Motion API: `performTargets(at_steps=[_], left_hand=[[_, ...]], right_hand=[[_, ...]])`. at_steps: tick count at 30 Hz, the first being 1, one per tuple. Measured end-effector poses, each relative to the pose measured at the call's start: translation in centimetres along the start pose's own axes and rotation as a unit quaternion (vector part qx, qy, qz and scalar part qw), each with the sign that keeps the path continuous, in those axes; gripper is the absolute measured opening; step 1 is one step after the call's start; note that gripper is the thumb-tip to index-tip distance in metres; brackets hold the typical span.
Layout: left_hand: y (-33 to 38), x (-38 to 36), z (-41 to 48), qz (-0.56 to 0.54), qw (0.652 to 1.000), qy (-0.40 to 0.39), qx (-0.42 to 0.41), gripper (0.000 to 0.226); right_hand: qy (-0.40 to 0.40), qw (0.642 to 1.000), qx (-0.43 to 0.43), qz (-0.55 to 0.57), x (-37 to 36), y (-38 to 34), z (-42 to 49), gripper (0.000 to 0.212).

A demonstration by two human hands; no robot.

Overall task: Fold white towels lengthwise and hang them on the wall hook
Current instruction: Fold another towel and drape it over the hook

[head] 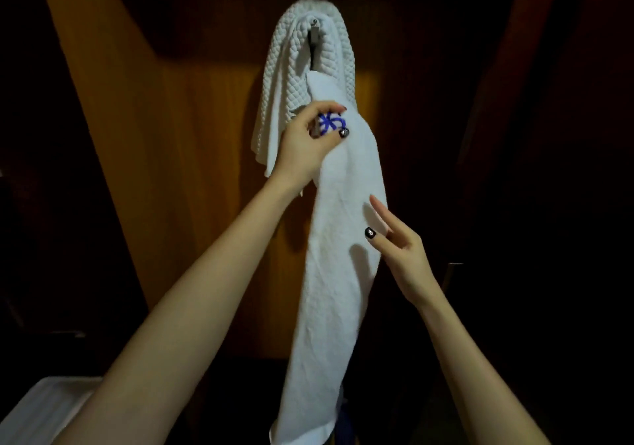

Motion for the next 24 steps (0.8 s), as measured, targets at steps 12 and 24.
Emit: performTargets(at_steps=[12, 24], left_hand=[[-4.0, 1.8, 2.9, -0.094, 0.982, 0.060, 0.151, 0.037], [-12.7, 1.2, -11.2, -0.237, 0.926, 0.026, 0.292, 0.049]], right_hand=[[-0.037, 0.999, -0.009, 0.013, -2.8, 1.6, 0.8, 0.037], [0.053, 0.992, -0.080, 0.084, 0.5, 2.6, 4.7, 0.039]])
Point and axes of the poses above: each hand's wrist, its own z-axis towards the middle knuckle, its own x-axis out of the back of the hand, y = z × x, the point moved 5 cm from there along z, towards the middle knuckle, and after that the axes turned 2 degrees about -z, right-handed, at the moved point
